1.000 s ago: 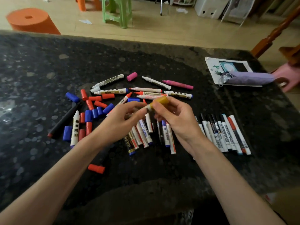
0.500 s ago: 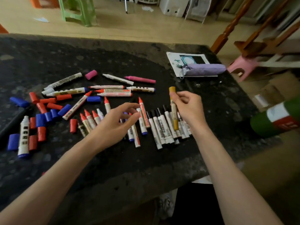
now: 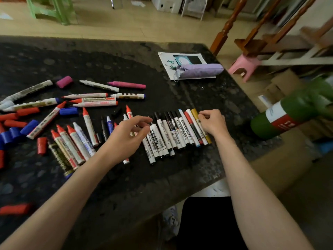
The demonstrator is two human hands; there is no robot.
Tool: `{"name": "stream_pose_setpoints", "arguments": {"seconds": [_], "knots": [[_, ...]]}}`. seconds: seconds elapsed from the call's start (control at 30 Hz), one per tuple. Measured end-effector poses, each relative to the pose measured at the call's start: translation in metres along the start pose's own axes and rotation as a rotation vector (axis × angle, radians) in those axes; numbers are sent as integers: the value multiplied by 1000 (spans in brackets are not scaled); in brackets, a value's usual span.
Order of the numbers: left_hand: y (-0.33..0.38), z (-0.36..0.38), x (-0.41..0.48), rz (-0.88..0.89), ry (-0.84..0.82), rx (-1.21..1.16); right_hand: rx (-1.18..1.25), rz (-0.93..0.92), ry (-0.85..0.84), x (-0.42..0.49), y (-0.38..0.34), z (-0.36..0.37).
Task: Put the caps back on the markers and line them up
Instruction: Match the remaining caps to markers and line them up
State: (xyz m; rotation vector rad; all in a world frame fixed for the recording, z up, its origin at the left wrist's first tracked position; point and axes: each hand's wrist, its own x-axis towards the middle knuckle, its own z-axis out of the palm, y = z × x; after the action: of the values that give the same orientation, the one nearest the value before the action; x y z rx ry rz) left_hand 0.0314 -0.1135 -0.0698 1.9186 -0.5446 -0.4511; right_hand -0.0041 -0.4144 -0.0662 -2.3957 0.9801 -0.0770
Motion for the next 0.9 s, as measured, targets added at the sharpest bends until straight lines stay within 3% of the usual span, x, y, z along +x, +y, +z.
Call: {"name": "stream_pose_setpoints", "arguments": {"seconds": [0.4, 0.6, 0.9], "knots": [[-2, -1, 2, -9, 28, -15, 13, -47, 36, -2, -7, 1], [-4, -7, -2, -12, 39, -13, -77, -232, 142, -4, -28, 11], [-15, -58, -19, -52, 143, 50, -4, -534, 57, -18, -112, 62]]}}
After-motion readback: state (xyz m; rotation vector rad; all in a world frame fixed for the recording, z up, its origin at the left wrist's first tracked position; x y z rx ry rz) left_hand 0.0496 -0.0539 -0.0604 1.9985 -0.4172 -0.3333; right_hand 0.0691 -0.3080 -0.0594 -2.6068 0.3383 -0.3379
